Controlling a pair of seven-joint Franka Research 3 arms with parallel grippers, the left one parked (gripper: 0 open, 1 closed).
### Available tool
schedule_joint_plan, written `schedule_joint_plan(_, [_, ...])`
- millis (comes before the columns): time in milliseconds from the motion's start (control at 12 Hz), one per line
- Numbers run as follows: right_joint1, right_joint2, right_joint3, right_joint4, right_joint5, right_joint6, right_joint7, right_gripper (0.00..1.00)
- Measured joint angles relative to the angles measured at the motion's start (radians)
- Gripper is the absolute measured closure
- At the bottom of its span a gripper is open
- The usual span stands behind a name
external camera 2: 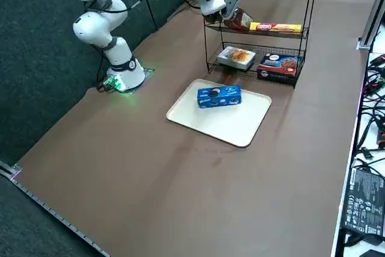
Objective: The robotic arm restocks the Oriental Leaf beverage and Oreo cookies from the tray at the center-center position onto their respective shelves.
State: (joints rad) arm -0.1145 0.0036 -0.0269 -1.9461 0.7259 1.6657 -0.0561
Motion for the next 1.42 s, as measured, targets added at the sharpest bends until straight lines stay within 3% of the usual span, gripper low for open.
schedule_joint_plan(417, [-0.051,0.001,-0.004,0.026,-0.198,-0.009,-0.118,0.00])
schedule_joint_plan(667, [-0.050,0.024,-0.001,0.021,-0.336,0.054,-0.211,0.00])
schedule_joint_plan(1083, [0.041,0.103,0.016,-0.067,-0.521,0.258,-0.383,0.00])
schedule_joint_plan(1417, [0.082,0.143,0.019,-0.143,-0.552,0.375,-0.496,0.00])
